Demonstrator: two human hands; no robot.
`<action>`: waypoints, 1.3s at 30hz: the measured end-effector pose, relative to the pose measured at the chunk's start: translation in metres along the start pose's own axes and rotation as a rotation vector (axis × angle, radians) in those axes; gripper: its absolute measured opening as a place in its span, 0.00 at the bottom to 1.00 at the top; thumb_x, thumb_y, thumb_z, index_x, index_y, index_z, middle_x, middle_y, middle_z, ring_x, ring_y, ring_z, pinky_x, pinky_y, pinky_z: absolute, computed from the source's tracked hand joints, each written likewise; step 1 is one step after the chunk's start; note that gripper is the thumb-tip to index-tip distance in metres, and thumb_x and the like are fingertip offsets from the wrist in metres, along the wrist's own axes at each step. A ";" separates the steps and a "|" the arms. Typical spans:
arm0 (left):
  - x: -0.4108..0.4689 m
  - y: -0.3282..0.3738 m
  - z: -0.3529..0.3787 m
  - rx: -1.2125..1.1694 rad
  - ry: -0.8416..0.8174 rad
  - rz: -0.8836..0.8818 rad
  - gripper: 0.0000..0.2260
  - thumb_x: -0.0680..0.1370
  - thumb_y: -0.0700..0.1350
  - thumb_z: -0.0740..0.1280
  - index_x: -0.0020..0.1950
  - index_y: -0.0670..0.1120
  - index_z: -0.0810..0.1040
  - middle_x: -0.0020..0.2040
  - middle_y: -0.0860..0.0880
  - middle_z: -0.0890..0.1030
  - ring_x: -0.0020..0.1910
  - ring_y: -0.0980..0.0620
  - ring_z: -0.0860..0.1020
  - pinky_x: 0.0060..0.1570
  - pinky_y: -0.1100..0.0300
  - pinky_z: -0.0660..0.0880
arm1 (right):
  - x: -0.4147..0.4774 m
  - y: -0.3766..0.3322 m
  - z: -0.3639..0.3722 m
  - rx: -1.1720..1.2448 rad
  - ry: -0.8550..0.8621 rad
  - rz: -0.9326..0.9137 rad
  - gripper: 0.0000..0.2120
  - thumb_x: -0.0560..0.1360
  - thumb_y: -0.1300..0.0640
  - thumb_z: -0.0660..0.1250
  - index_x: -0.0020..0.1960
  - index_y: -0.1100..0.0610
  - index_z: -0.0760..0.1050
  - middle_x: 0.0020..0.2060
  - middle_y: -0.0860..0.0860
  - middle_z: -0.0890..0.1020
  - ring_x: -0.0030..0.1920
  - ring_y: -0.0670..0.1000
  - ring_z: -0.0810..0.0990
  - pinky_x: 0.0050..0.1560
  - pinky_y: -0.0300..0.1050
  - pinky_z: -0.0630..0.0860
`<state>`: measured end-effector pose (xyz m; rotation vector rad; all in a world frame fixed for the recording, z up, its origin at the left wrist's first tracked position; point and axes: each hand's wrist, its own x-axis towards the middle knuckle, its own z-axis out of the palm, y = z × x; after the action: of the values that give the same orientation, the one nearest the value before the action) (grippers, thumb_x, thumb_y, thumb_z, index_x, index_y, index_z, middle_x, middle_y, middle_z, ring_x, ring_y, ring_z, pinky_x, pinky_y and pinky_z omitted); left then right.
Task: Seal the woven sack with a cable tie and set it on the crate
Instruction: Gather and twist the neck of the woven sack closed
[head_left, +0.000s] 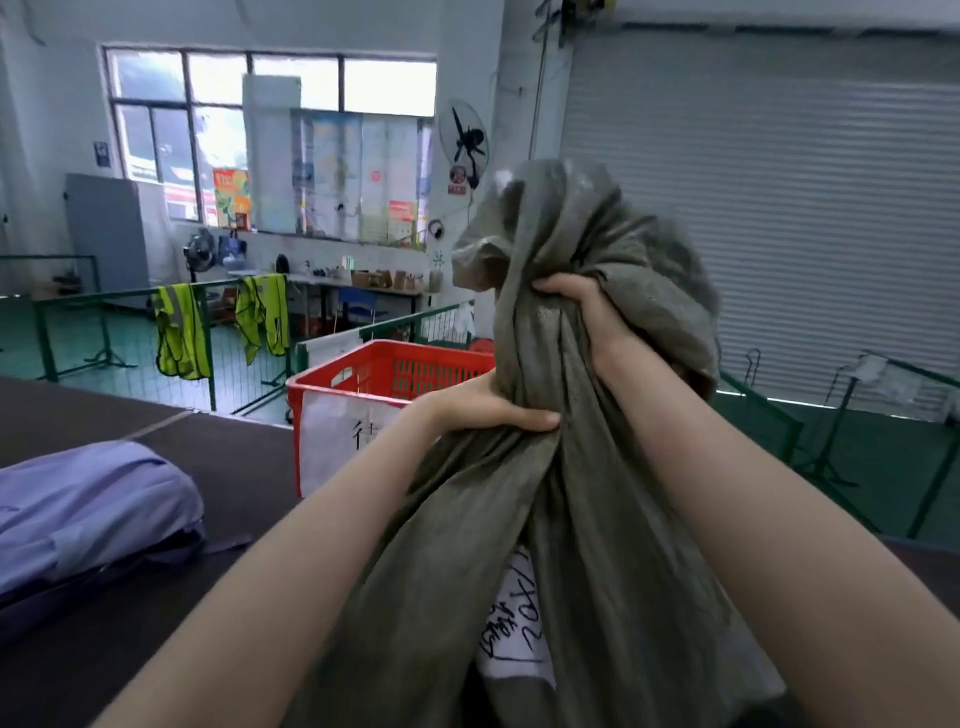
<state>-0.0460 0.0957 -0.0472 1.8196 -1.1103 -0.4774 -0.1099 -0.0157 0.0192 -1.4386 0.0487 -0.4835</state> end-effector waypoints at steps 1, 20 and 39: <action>0.003 -0.001 0.011 -0.092 0.115 0.049 0.27 0.70 0.40 0.73 0.68 0.42 0.70 0.64 0.47 0.76 0.62 0.55 0.73 0.64 0.62 0.69 | -0.001 0.001 0.005 -0.019 -0.030 0.015 0.08 0.72 0.61 0.62 0.38 0.61 0.78 0.24 0.50 0.83 0.25 0.48 0.81 0.31 0.34 0.78; 0.035 -0.032 0.034 -0.606 0.683 -0.077 0.22 0.78 0.39 0.63 0.70 0.32 0.64 0.74 0.40 0.64 0.73 0.50 0.63 0.60 0.72 0.56 | -0.021 0.011 -0.085 -0.928 -0.406 0.519 0.38 0.49 0.34 0.75 0.51 0.58 0.79 0.43 0.53 0.86 0.43 0.50 0.85 0.49 0.42 0.81; -0.014 -0.021 -0.006 -0.177 0.069 -0.125 0.27 0.75 0.46 0.68 0.72 0.41 0.65 0.68 0.48 0.73 0.68 0.53 0.70 0.68 0.61 0.65 | -0.017 0.133 0.001 -0.656 0.173 0.022 0.29 0.67 0.53 0.71 0.66 0.56 0.71 0.65 0.52 0.76 0.67 0.51 0.72 0.70 0.43 0.65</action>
<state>-0.0390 0.1143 -0.0640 1.7427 -0.8829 -0.5634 -0.0863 -0.0024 -0.1120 -2.0288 0.3911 -0.6036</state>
